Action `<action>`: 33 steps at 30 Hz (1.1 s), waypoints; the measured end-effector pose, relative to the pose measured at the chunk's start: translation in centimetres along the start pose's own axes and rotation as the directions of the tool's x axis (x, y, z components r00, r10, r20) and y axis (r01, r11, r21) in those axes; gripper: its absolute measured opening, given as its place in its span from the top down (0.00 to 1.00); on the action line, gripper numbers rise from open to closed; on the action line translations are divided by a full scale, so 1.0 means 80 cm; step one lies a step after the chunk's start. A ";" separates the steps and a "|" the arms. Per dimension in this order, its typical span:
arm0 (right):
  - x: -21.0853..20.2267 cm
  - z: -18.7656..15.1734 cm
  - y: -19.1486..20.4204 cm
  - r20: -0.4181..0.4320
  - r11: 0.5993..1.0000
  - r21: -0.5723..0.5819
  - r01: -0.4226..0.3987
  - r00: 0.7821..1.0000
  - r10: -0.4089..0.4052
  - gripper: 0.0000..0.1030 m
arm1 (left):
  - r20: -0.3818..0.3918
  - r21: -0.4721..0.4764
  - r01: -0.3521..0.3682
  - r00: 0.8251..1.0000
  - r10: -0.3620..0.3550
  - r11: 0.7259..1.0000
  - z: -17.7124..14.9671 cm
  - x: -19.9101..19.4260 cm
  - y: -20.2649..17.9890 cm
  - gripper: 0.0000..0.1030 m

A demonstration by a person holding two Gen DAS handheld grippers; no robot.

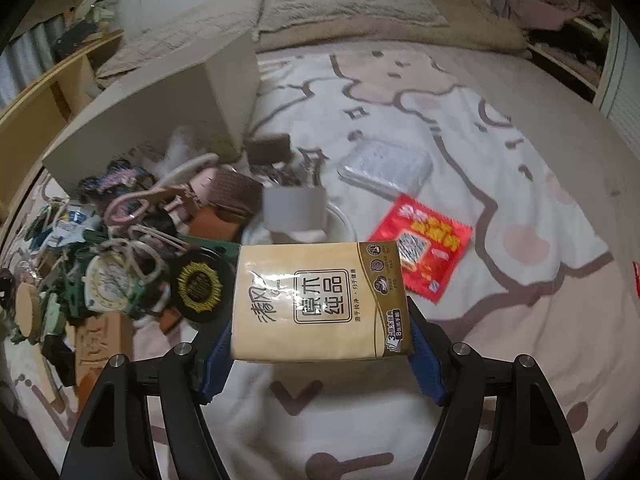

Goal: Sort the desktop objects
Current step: 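Lift the claw clip and tissue pack and carry both over the white box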

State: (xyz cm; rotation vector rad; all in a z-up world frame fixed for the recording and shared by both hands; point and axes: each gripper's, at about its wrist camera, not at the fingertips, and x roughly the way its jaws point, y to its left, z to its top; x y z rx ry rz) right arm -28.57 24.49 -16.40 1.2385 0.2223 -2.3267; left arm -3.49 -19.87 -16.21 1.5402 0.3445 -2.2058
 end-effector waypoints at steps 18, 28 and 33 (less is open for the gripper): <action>-0.039 0.036 0.067 0.121 0.990 -0.117 -0.084 0.988 0.098 0.27 | 0.136 -0.058 0.001 0.991 0.007 0.998 0.025 -0.050 -0.010 0.36; -0.058 0.060 0.089 0.193 0.979 -0.147 -0.142 0.966 0.170 0.27 | 0.228 -0.039 0.038 0.973 -0.029 0.999 0.053 -0.092 -0.044 0.36; -0.068 0.075 0.104 0.225 0.971 -0.180 -0.156 0.954 0.196 0.27 | 0.288 -0.028 0.052 0.957 -0.042 0.998 0.071 -0.118 -0.066 0.36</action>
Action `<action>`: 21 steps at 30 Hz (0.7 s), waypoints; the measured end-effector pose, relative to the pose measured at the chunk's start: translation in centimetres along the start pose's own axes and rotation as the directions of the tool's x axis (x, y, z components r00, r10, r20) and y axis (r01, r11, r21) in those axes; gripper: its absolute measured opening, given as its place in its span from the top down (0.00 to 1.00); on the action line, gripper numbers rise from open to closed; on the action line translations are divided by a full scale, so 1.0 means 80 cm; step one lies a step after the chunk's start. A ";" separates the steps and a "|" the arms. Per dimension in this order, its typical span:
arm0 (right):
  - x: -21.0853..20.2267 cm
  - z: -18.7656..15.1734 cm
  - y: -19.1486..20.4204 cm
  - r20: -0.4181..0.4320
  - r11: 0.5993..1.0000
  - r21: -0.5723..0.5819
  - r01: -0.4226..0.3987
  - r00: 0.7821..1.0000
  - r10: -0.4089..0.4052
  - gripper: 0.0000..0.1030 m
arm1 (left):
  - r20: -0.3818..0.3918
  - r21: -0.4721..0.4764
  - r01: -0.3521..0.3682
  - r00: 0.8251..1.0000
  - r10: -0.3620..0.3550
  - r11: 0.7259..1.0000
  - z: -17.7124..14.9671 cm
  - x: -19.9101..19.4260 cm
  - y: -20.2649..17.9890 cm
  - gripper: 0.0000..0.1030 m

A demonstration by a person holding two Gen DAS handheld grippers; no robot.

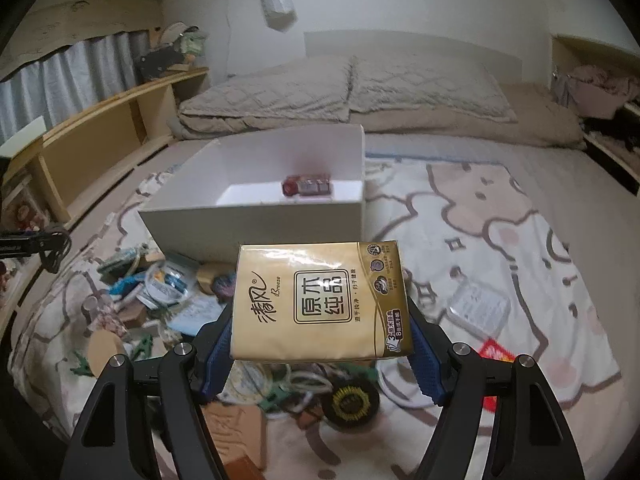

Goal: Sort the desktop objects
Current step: 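Lift the claw clip and tissue pack and carry both over the white box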

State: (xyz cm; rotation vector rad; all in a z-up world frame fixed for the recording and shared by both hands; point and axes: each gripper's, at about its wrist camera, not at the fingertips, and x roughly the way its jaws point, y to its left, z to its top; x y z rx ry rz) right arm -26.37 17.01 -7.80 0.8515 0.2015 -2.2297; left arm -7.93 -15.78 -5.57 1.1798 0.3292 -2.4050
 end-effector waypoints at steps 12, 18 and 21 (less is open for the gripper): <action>-0.007 0.058 0.018 0.051 0.999 -0.018 -0.050 0.997 0.051 0.27 | 0.133 -0.043 0.034 0.991 -0.028 0.999 0.060 -0.031 -0.034 0.36; -0.005 0.083 0.016 0.068 0.998 -0.019 -0.059 0.996 0.060 0.27 | 0.139 -0.010 0.042 0.989 -0.040 0.999 0.089 -0.022 -0.065 0.36; 0.000 0.093 0.015 0.067 0.998 -0.021 -0.063 0.996 0.064 0.27 | 0.153 0.005 0.047 0.987 -0.047 0.999 0.108 -0.021 -0.081 0.36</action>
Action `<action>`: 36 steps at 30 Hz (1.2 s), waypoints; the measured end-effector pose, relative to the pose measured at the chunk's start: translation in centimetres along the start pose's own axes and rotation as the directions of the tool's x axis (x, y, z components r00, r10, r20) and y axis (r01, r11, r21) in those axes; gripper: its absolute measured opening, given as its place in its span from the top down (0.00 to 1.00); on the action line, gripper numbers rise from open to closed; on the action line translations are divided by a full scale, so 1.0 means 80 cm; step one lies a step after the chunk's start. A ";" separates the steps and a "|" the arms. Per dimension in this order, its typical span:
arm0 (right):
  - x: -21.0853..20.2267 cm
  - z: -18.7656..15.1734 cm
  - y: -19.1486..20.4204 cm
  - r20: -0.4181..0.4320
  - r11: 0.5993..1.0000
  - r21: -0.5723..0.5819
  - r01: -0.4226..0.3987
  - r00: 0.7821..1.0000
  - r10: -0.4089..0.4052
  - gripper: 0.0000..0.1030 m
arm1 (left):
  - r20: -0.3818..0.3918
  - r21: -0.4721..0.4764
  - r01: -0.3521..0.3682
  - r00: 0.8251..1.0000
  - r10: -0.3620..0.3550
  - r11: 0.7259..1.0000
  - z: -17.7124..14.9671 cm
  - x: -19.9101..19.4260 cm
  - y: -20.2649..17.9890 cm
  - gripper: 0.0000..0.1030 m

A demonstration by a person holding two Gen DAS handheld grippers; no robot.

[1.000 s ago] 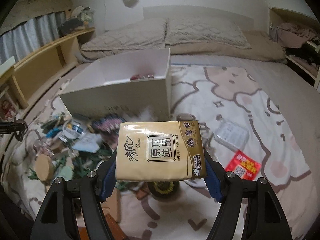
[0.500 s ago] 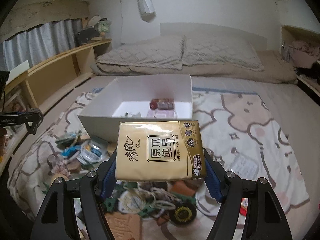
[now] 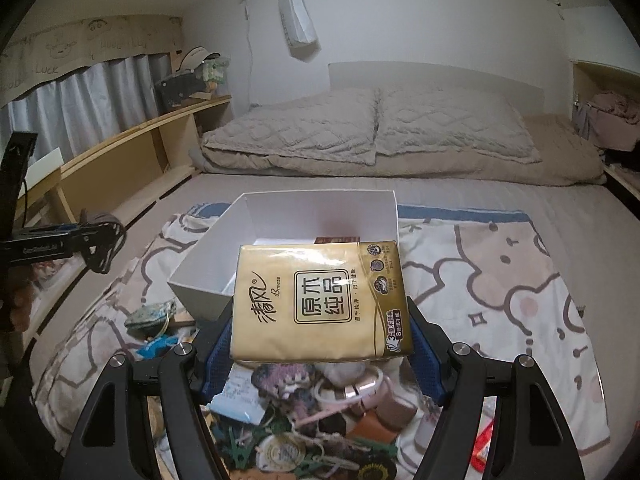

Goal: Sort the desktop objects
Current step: 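Lift the claw clip and tissue pack and carry both over the white box, then lower the tissue pack into the white box and open the right gripper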

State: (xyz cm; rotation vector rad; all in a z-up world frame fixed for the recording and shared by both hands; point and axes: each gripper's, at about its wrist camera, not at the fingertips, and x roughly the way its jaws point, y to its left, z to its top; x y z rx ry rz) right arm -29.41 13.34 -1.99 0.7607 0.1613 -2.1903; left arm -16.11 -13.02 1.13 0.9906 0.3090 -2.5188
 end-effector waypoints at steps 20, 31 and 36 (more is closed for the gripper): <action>0.116 0.026 0.001 -0.150 0.998 0.061 0.001 0.989 0.008 0.27 | 0.058 -0.008 0.063 0.996 -0.062 0.998 0.046 0.045 -0.061 0.36; 0.196 0.030 0.004 -0.268 0.998 0.021 0.066 0.962 -0.058 0.27 | -0.002 -0.018 0.036 0.999 -0.036 0.999 0.040 0.098 -0.075 0.36; 0.224 0.028 0.002 -0.319 0.996 0.004 0.085 0.944 -0.080 0.27 | -0.015 -0.020 0.014 1.000 -0.015 1.000 0.038 0.112 -0.071 0.36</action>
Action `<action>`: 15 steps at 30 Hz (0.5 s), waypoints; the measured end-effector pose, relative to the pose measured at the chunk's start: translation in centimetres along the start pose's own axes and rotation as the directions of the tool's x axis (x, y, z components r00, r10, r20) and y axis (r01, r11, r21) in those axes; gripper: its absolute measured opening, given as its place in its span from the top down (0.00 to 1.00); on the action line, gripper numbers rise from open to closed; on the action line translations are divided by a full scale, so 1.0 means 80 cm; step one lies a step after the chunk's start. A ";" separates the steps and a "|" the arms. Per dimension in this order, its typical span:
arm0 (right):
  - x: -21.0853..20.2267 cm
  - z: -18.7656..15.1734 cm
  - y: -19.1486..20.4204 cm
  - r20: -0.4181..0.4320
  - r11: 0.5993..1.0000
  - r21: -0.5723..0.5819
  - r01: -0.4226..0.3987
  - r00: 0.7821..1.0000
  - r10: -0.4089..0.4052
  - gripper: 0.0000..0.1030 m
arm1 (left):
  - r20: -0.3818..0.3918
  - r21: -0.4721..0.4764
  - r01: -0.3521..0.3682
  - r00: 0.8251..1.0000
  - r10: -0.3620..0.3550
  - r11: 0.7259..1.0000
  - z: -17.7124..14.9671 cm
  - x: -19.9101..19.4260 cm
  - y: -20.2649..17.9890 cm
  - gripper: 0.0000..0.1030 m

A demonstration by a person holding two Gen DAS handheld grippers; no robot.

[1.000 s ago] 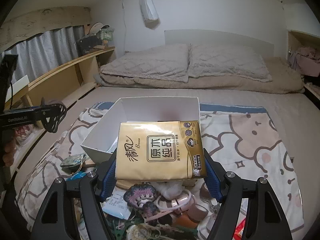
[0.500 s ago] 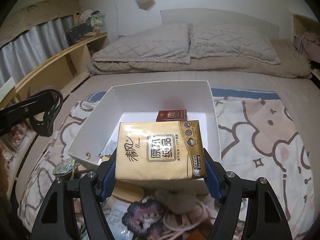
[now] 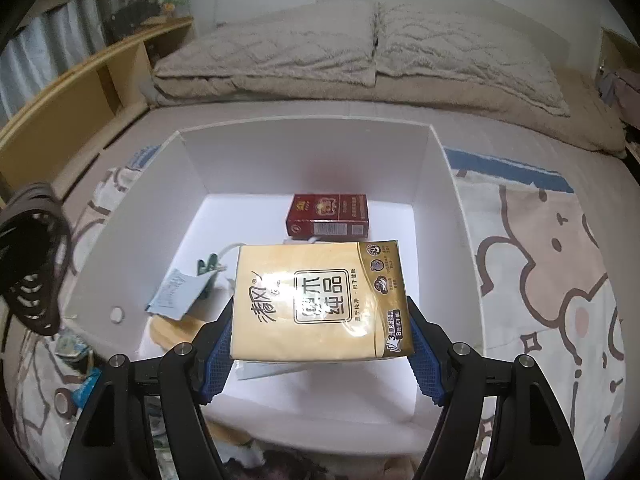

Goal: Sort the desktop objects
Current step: 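Lower the tissue pack into the white box and open the right gripper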

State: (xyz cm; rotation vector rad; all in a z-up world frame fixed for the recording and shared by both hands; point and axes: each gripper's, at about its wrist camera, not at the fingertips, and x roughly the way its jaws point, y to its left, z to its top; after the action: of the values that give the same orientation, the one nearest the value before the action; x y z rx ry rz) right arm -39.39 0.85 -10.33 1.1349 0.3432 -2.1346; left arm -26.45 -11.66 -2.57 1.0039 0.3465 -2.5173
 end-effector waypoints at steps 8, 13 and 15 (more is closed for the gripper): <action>0.018 0.002 -0.001 -0.035 1.000 -0.026 0.004 0.999 -0.005 0.27 | -0.014 -0.037 0.010 1.000 -0.011 0.999 -0.001 0.015 0.011 0.36; 0.016 0.002 -0.001 -0.025 0.999 -0.042 -0.012 1.000 0.011 0.18 | -0.041 -0.086 0.037 0.998 -0.041 0.996 0.004 0.028 0.013 0.36; 0.015 0.003 -0.001 -0.017 0.999 -0.048 -0.008 1.000 0.008 0.08 | -0.049 -0.095 0.046 0.998 -0.050 0.994 0.004 0.032 0.011 0.36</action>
State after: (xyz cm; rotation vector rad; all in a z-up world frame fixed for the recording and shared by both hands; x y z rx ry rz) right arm -40.05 0.28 -11.15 1.1251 0.3952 -2.0997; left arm -27.95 -13.29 -4.22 1.0360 0.5051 -2.4956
